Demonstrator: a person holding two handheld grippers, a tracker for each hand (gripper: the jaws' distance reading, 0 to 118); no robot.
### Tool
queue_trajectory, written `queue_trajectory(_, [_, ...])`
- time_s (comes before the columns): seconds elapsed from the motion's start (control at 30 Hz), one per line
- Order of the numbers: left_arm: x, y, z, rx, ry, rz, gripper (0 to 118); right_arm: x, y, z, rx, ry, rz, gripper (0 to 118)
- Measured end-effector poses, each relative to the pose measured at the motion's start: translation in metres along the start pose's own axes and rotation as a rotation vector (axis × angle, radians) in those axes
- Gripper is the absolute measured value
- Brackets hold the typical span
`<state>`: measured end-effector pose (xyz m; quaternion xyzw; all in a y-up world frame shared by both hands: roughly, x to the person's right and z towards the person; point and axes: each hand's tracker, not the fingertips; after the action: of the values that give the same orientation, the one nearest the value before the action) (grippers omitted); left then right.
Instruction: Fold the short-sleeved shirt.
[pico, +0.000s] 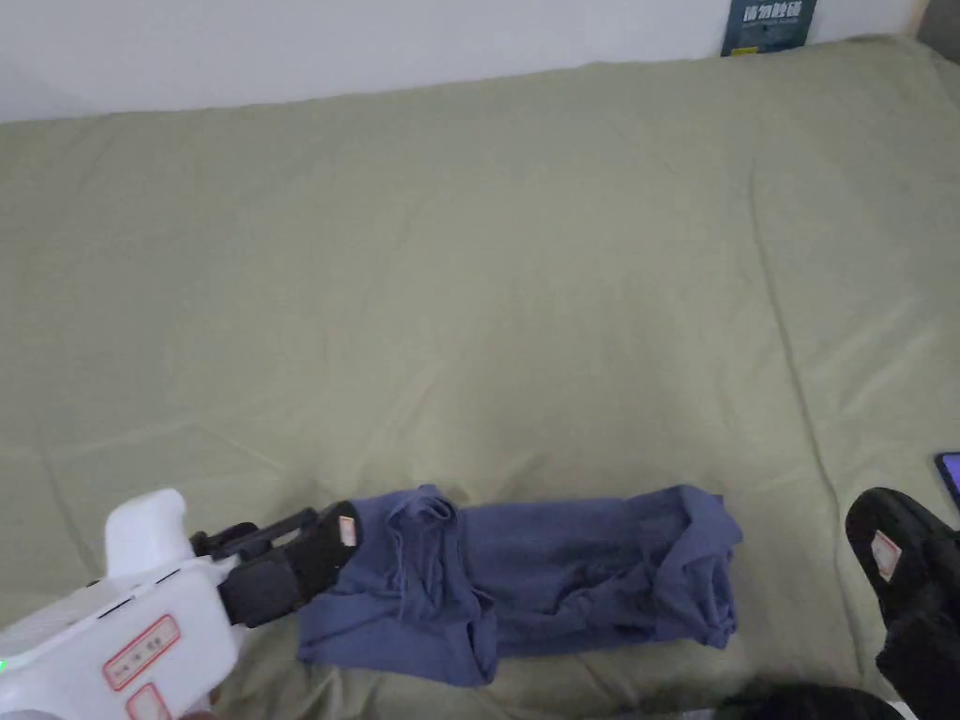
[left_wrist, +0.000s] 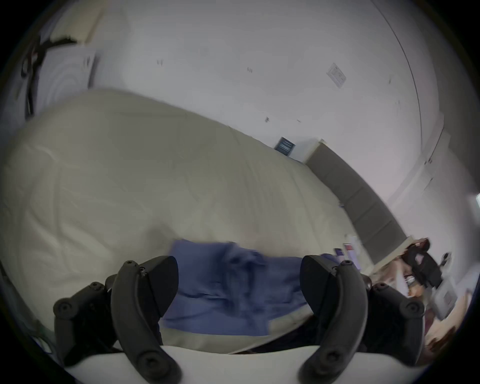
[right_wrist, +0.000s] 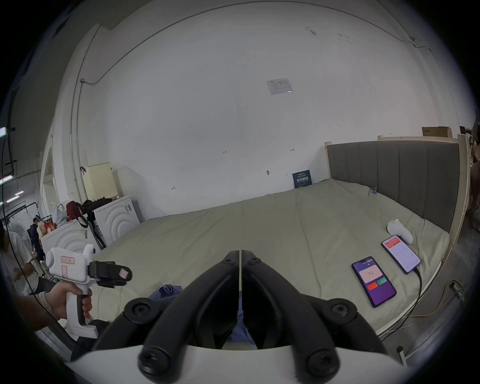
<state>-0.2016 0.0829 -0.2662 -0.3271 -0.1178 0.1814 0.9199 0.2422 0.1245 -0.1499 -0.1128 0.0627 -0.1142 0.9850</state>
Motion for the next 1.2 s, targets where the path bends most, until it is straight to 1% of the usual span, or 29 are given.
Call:
queue_trajectory(0.03, [-0.012, 0.000, 0.000, -0.006, 0.011, 0.029, 58, -0.001, -0.001, -0.002, -0.004, 0.006, -0.009, 3])
queue_trajectory(0.07, [-0.023, -0.001, -0.006, -0.020, -0.013, 0.069, 11, -0.002, -0.001, -0.003, -0.008, 0.013, -0.016, 3])
queue_trajectory(0.1, [-0.030, -0.005, -0.013, -0.036, -0.009, 0.104, 5, -0.004, -0.002, -0.004, -0.010, 0.015, -0.017, 3])
queue_trajectory(0.13, [-0.039, -0.010, -0.025, -0.017, -0.032, 0.103, 5, -0.005, -0.002, -0.005, -0.014, 0.018, -0.015, 3])
queue_trajectory(0.17, [-0.040, -0.014, -0.038, -0.068, -0.093, 0.115, 5, -0.007, -0.002, -0.005, -0.017, 0.020, -0.011, 3])
queue_trajectory(0.23, [-0.032, -0.023, -0.066, -0.113, -0.074, 0.091, 5, -0.008, -0.001, -0.006, -0.020, 0.019, -0.001, 3])
queue_trajectory(0.27, [-0.021, -0.028, -0.084, -0.152, -0.064, 0.066, 5, -0.008, 0.000, -0.005, -0.021, 0.016, 0.002, 3])
queue_trajectory(0.3, [-0.014, -0.033, -0.097, -0.172, -0.084, 0.063, 5, -0.008, 0.000, -0.005, -0.022, 0.013, 0.003, 3])
queue_trajectory(0.33, [-0.004, -0.040, -0.113, -0.207, -0.149, 0.072, 6, -0.008, 0.001, -0.004, -0.022, 0.006, 0.005, 3])
queue_trajectory(0.37, [0.010, -0.047, -0.128, -0.233, -0.173, 0.070, 5, -0.007, 0.001, -0.004, -0.022, -0.003, 0.011, 3])
queue_trajectory(0.43, [0.029, -0.060, -0.157, -0.285, -0.208, 0.002, 5, -0.004, 0.002, -0.004, -0.025, -0.017, 0.021, 3])
queue_trajectory(0.47, [0.041, -0.069, -0.170, -0.304, -0.196, -0.025, 5, -0.003, 0.002, -0.004, -0.027, -0.023, 0.026, 3])
queue_trajectory(0.5, [0.048, -0.074, -0.177, -0.313, -0.204, -0.017, 5, -0.002, 0.002, -0.005, -0.029, -0.028, 0.028, 3])
queue_trajectory(0.57, [0.046, -0.074, -0.183, -0.269, -0.211, -0.050, 5, 0.001, 0.003, -0.006, -0.036, -0.036, 0.028, 3])
queue_trajectory(0.6, [0.046, -0.073, -0.183, -0.270, -0.201, -0.037, 5, 0.001, 0.003, -0.006, -0.039, -0.040, 0.027, 3])
queue_trajectory(0.67, [0.034, -0.060, -0.166, -0.286, -0.212, 0.010, 6, 0.001, 0.004, -0.006, -0.039, -0.037, 0.023, 3])
queue_trajectory(0.73, [0.035, -0.046, -0.124, -0.202, -0.148, -0.133, 6, 0.000, 0.005, -0.007, -0.038, -0.024, 0.028, 3])
queue_trajectory(0.8, [0.035, -0.029, -0.069, -0.069, -0.101, -0.255, 6, -0.003, 0.005, -0.007, -0.032, -0.009, 0.044, 3])
queue_trajectory(0.83, [0.035, -0.022, -0.041, -0.006, -0.050, -0.308, 5, -0.006, 0.004, -0.008, -0.029, -0.002, 0.053, 3])
queue_trajectory(0.87, [0.035, -0.018, -0.013, 0.076, 0.034, -0.361, 6, -0.008, 0.003, -0.010, -0.032, 0.003, 0.064, 3])
queue_trajectory(0.97, [0.026, -0.023, 0.057, 0.321, 0.194, -0.438, 5, -0.016, -0.001, -0.016, -0.034, -0.018, 0.102, 3])
queue_trajectory(1.03, [0.019, -0.025, 0.081, 0.419, 0.234, -0.429, 5, -0.019, -0.003, -0.017, -0.021, -0.038, 0.129, 3])
queue_trajectory(1.1, [0.018, -0.027, 0.092, 0.442, 0.244, -0.394, 5, -0.020, -0.005, -0.019, -0.021, -0.043, 0.138, 3])
queue_trajectory(1.2, [0.016, -0.024, 0.091, 0.426, 0.247, -0.395, 5, -0.020, -0.004, -0.018, -0.025, -0.040, 0.136, 3])
